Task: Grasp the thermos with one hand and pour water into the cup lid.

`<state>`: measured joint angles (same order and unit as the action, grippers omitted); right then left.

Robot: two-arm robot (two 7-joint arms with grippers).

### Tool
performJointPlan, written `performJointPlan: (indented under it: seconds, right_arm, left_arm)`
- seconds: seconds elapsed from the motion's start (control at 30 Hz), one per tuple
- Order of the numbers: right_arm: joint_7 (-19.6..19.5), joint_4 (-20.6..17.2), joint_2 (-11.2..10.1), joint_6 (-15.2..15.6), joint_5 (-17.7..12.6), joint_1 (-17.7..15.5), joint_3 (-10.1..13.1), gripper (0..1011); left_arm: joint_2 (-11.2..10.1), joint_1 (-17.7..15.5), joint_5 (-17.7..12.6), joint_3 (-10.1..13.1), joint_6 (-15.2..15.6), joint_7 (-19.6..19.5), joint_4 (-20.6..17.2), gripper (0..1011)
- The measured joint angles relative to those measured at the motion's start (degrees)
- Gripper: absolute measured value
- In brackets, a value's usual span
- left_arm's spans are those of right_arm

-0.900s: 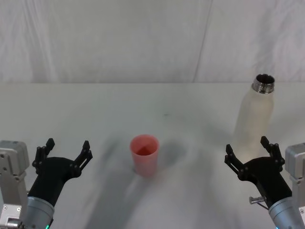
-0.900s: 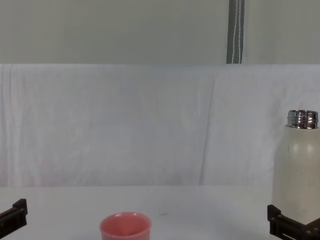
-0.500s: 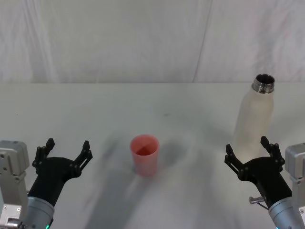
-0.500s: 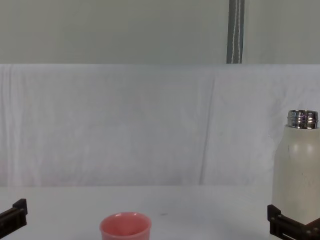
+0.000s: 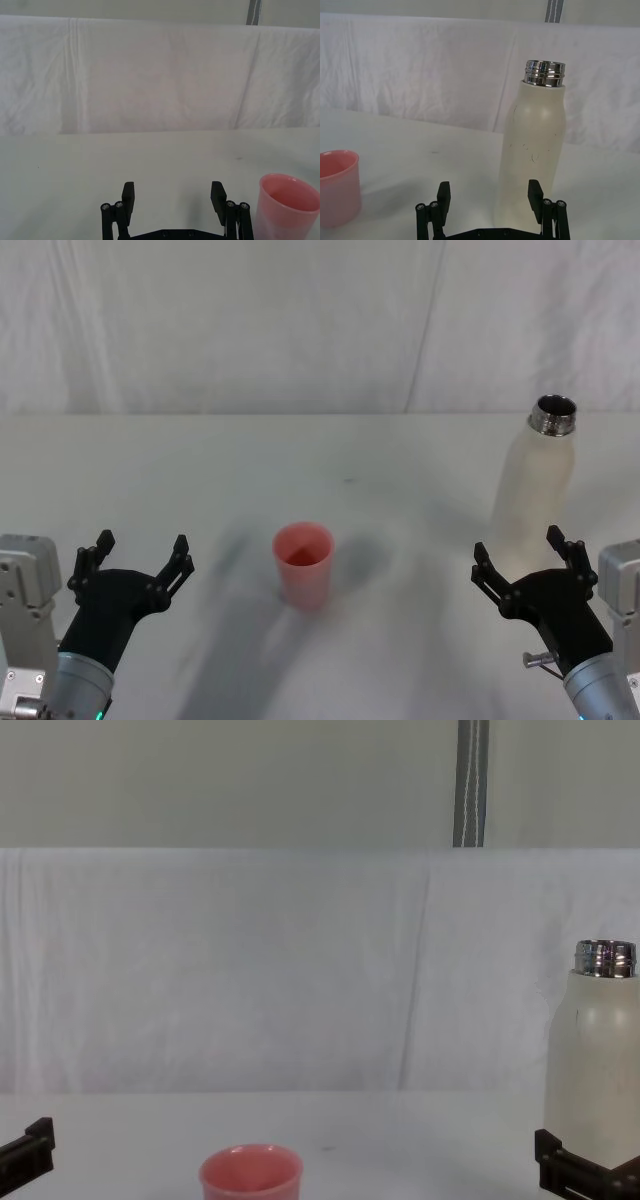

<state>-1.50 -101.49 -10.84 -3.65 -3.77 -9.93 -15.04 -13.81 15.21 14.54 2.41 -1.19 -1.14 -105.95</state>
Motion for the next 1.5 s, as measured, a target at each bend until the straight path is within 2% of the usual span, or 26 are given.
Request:
performJointPlan:
  seconds: [1.2, 1.5]
  right_arm:
    - [0.0, 0.0, 0.0, 0.0, 0.0, 0.0, 0.1, 1001]
    - [1.5, 2.0, 1.2, -0.3, 0.1, 1.6, 2.8, 1001]
  left_arm:
    - [0.0, 0.0, 0.0, 0.0, 0.0, 0.0, 0.0, 1001]
    - [0.0, 0.0, 0.0, 0.0, 0.0, 0.0, 0.0, 1001]
